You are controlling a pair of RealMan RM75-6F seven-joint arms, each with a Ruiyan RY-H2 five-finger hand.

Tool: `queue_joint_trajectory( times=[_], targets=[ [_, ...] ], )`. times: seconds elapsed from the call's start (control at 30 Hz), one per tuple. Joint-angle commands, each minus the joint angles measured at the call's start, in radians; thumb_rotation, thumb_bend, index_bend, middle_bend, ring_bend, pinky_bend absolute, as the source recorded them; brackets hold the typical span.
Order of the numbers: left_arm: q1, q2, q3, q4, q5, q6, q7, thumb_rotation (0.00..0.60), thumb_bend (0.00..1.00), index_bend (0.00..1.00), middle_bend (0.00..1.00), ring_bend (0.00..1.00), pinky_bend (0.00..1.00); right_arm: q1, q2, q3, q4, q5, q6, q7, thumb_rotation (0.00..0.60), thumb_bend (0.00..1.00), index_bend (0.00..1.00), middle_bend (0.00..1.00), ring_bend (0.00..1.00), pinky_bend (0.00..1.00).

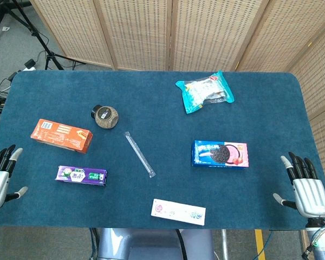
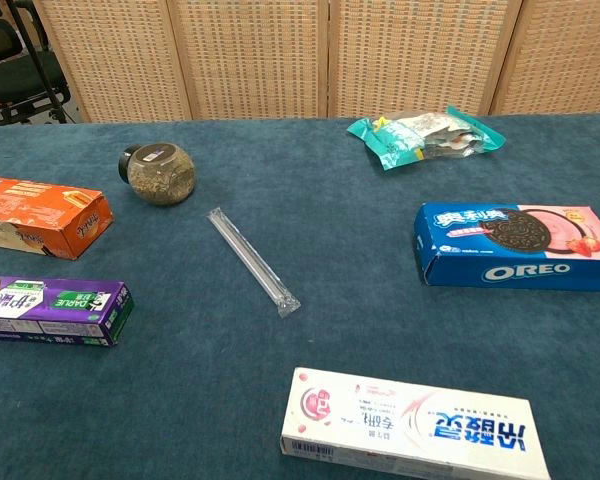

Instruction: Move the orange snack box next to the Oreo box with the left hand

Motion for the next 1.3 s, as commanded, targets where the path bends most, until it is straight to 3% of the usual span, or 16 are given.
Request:
queue_joint_trajectory(
  times=[0.03,0.8,1.17,1.3],
  targets=[
    [0.000,0.003,0.001,-0.001,-0.004,-0.005,-0.002,0.600,0.13,0.00,0.00,0.00,0.00,-0.001,0.001,-0.001,-0.001,0.000,0.001,-0.001,0.600,0.05,0.00,0.00,0.00,0.00],
    [-0.035,0.038,-0.019,-0.045,-0.049,-0.073,-0.009,0.600,0.13,0.00,0.00,0.00,0.00,-0.004,0.002,-0.004,-0.004,-0.001,0.003,0.003,0.600,0.05,0.00,0.00,0.00,0.00],
    [-0.186,0.121,-0.100,-0.077,-0.186,-0.297,0.017,0.600,0.14,0.00,0.00,0.00,0.00,0.000,-0.001,0.000,0.002,0.008,-0.007,0.006,0.600,0.05,0.00,0.00,0.00,0.00],
    [-0.286,0.137,-0.132,-0.048,-0.297,-0.467,0.045,0.600,0.14,0.00,0.00,0.00,0.00,0.004,-0.004,0.000,0.006,0.013,-0.017,0.005,0.600,0.05,0.00,0.00,0.00,0.00]
  ],
)
